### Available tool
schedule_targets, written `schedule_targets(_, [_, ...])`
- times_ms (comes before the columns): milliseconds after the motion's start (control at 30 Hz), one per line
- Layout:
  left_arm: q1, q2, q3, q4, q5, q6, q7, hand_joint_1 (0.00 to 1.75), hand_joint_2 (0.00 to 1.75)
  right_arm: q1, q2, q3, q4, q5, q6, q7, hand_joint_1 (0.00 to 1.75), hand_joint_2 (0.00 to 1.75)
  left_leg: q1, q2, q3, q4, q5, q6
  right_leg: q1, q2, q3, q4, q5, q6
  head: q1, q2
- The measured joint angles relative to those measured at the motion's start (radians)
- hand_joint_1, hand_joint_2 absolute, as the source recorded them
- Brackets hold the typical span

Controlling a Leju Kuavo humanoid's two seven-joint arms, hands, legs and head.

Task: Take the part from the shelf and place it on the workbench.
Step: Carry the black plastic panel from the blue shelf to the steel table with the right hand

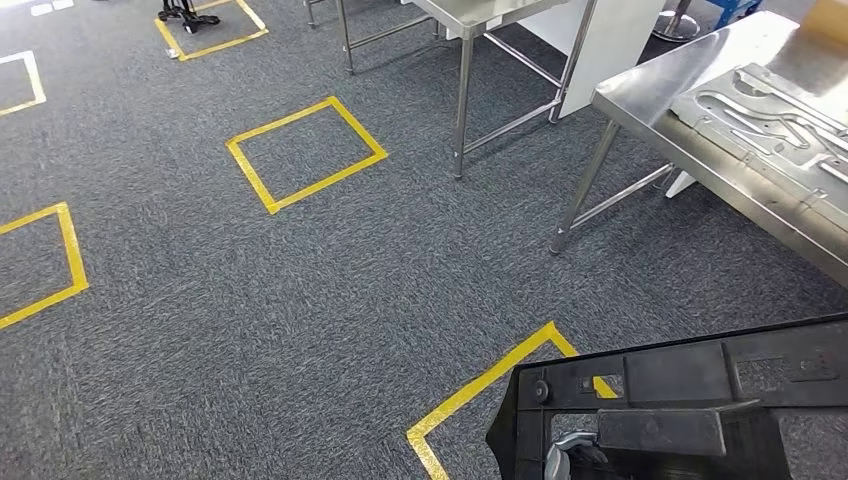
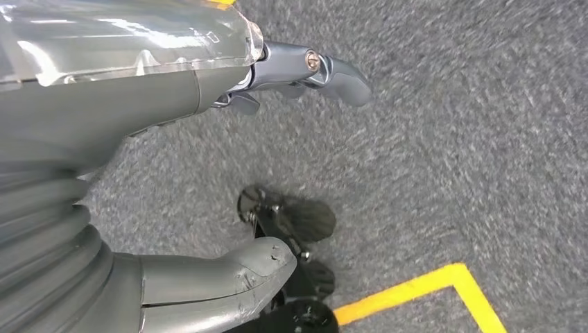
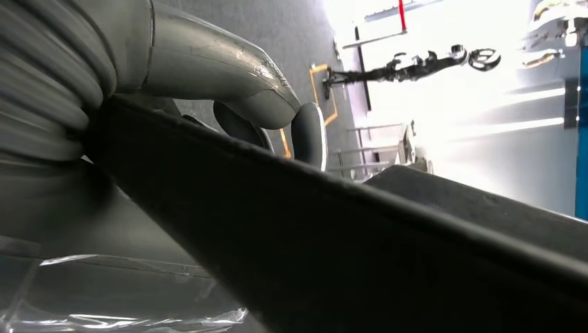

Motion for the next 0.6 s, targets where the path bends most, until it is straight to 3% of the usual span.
schedule_targets(67, [-0.002, 0.0, 0.0, 0.0, 0.0, 0.0, -0.001, 0.0, 1.75, 0.0, 0.0, 0.0, -0.001, 0.0, 0.0, 0.0, 1.75, 1.75, 0.004, 0.028, 0.006, -0.015, 0.008, 0.014, 0.003, -0.051, -0.017, 0.033, -0.024, 0.01, 0.006, 0.0])
schedule_targets(133, [0.001, 0.0, 0.0, 0.0, 0.0, 0.0, -0.001, 0.0, 1.75, -0.003, 0.0, 0.0, -0.001, 0.001, 0.0, 0.0, 1.75, 1.75, 0.003, 0.059, 0.009, -0.022, 0.01, 0.021, 0.003, -0.116, -0.071, 0.142, -0.086, 0.016, 0.013, 0.0])
schedule_targets(200, [0.004, 0.0, 0.0, 0.0, 0.0, 0.0, -0.001, 0.0, 1.75, -0.003, 0.0, 0.0, -0.001, 0.002, 0.0, 0.0, 1.75, 1.75, 0.002, 0.091, 0.009, -0.022, 0.008, 0.023, -0.003, -0.132, -0.125, 0.25, -0.126, 0.023, 0.015, 0.0])
schedule_targets(233, [0.004, 0.0, 0.0, 0.0, 0.0, 0.0, -0.001, 0.0, 1.75, -0.003, 0.0, 0.0, -0.001, 0.002, 0.0, 0.0, 1.75, 1.75, 0.002, 0.106, 0.01, -0.022, 0.006, 0.023, -0.006, -0.136, -0.13, 0.261, -0.119, 0.026, 0.016, 0.0])
schedule_targets(267, [0.003, 0.0, 0.0, 0.0, 0.0, 0.0, -0.002, 0.0, 1.75, -0.003, 0.0, 0.0, 0.0, 0.003, 0.0, 0.0, 1.75, 1.75, 0.002, 0.12, 0.012, -0.022, 0.004, 0.021, -0.009, -0.142, -0.115, 0.234, -0.095, 0.028, 0.016, 0.0])
schedule_targets(333, [0.001, 0.0, 0.0, 0.0, -0.002, 0.0, -0.002, 0.0, 1.75, -0.003, 0.0, 0.0, 0.0, 0.006, 0.0, 0.0, 1.75, 1.75, 0.001, 0.144, 0.021, -0.021, -0.002, 0.013, -0.01, -0.181, -0.039, 0.102, -0.032, 0.027, 0.016, 0.0])
schedule_targets(400, [0.0, -0.001, 0.0, 0.0, -0.005, 0.0, -0.002, 0.0, 1.75, -0.005, 0.0, 0.0, -0.001, 0.009, 0.0, 0.0, 1.75, 1.75, -0.004, 0.164, 0.028, -0.019, -0.01, 0.002, -0.003, -0.217, 0.015, 0.003, -0.005, 0.019, 0.014, 0.0])
schedule_targets(433, [-0.001, -0.001, 0.0, 0.0, -0.007, 0.0, -0.002, 0.0, 1.75, -0.005, 0.0, 0.0, -0.001, 0.01, 0.0, 0.0, 1.75, 1.75, -0.006, 0.174, 0.032, -0.018, -0.013, -0.004, 0.001, -0.221, 0.02, -0.011, -0.006, 0.014, 0.012, 0.0])
schedule_targets(500, [-0.006, -0.001, 0.0, 0.0, -0.009, 0.0, -0.003, 0.0, 1.75, -0.004, 0.0, -0.001, -0.001, 0.011, -0.001, 0.0, 1.75, 1.75, -0.006, 0.19, 0.038, -0.018, -0.017, -0.015, 0.003, -0.197, 0.017, -0.013, -0.004, 0.003, 0.01, 0.0])
schedule_targets(533, [-0.008, -0.001, 0.0, 0.0, -0.009, 0.0, -0.003, 0.0, 1.75, -0.003, 0.0, -0.001, -0.001, 0.012, -0.001, 0.0, 1.75, 1.75, -0.004, 0.181, 0.04, -0.014, -0.024, -0.021, 0.001, -0.185, 0.017, -0.016, -0.001, -0.003, 0.009, 0.0])
schedule_targets(600, [-0.009, -0.001, 0.0, 0.001, -0.01, -0.001, -0.004, 0.0, 1.75, -0.004, 0.001, -0.001, -0.001, 0.012, -0.001, 0.0, 1.75, 1.75, 0.001, 0.126, 0.014, 0.05, -0.067, -0.029, -0.004, -0.163, 0.019, -0.023, 0.005, -0.017, 0.005, 0.0])
